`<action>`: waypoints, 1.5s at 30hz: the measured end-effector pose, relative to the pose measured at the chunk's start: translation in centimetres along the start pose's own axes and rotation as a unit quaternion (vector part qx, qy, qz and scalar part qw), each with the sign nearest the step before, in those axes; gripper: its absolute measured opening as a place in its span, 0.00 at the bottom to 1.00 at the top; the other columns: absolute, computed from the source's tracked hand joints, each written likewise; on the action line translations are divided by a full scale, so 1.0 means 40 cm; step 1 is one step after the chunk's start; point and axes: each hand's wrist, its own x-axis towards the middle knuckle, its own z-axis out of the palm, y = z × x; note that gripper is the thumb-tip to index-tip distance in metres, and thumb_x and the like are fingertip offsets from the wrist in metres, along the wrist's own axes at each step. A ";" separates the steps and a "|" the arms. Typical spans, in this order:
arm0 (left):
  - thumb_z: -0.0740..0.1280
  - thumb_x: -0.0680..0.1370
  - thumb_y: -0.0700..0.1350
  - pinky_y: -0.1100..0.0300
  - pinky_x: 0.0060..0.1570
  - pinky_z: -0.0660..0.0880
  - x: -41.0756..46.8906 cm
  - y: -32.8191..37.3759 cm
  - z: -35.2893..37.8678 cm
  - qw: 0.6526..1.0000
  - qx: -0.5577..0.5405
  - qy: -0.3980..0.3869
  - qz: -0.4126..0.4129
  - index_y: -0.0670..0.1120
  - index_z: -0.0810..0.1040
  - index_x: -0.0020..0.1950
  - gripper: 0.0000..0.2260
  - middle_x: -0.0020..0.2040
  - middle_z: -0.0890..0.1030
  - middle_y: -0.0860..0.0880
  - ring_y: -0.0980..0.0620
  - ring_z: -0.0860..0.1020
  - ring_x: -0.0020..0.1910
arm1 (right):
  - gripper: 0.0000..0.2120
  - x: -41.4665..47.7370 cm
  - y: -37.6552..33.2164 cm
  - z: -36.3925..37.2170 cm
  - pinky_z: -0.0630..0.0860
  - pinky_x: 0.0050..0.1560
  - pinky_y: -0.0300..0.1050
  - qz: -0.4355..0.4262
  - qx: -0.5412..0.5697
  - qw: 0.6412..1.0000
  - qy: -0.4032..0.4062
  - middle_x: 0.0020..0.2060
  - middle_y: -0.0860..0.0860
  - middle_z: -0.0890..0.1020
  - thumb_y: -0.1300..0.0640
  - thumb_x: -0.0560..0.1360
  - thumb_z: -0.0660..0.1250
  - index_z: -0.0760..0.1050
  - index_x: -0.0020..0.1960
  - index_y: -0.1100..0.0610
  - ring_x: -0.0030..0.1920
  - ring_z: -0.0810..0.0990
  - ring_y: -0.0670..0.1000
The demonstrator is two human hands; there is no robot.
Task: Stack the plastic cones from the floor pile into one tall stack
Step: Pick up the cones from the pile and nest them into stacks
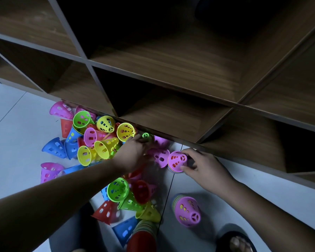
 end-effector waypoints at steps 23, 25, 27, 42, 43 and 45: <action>0.75 0.77 0.47 0.57 0.53 0.75 -0.047 0.102 -0.163 0.977 -0.140 0.101 0.122 0.52 0.82 0.65 0.16 0.52 0.72 0.55 0.53 0.75 0.56 | 0.18 0.125 0.064 0.083 0.81 0.56 0.57 0.148 0.258 0.954 0.024 0.48 0.53 0.87 0.72 0.77 0.60 0.80 0.51 0.51 0.53 0.86 0.57; 0.75 0.77 0.51 0.54 0.53 0.78 -0.055 0.106 -0.132 0.979 -0.132 0.079 0.133 0.53 0.81 0.65 0.17 0.54 0.73 0.55 0.52 0.75 0.56 | 0.19 0.141 0.051 0.073 0.77 0.57 0.46 0.122 0.252 0.960 0.024 0.51 0.49 0.85 0.71 0.80 0.60 0.81 0.53 0.50 0.55 0.83 0.51; 0.74 0.77 0.55 0.51 0.53 0.80 -0.062 0.097 -0.108 0.984 -0.129 0.045 0.116 0.55 0.79 0.68 0.20 0.60 0.76 0.55 0.52 0.76 0.58 | 0.20 0.157 0.028 0.068 0.73 0.55 0.40 0.086 0.246 0.965 0.001 0.53 0.46 0.85 0.70 0.82 0.59 0.81 0.56 0.48 0.56 0.82 0.50; 0.71 0.81 0.53 0.48 0.53 0.82 -0.067 -0.053 -0.014 0.989 -0.010 0.008 -0.145 0.52 0.70 0.79 0.27 0.69 0.78 0.46 0.42 0.81 0.61 | 0.17 0.227 -0.012 0.100 0.77 0.61 0.43 0.033 0.158 0.986 -0.034 0.56 0.49 0.84 0.68 0.81 0.60 0.85 0.56 0.55 0.58 0.82 0.49; 0.70 0.81 0.52 0.49 0.49 0.83 -0.068 -0.055 -0.010 0.987 -0.034 0.013 -0.156 0.53 0.71 0.78 0.25 0.67 0.79 0.47 0.43 0.82 0.57 | 0.16 0.217 -0.015 0.097 0.78 0.56 0.39 0.029 0.154 0.987 -0.018 0.54 0.47 0.84 0.68 0.81 0.62 0.85 0.55 0.54 0.54 0.83 0.45; 0.71 0.81 0.50 0.51 0.42 0.82 -0.069 -0.059 -0.006 0.982 -0.075 0.026 -0.169 0.53 0.74 0.75 0.22 0.61 0.82 0.48 0.45 0.84 0.49 | 0.12 0.197 -0.021 0.087 0.76 0.48 0.36 0.015 0.146 0.988 0.039 0.46 0.41 0.83 0.66 0.79 0.67 0.84 0.53 0.52 0.46 0.81 0.38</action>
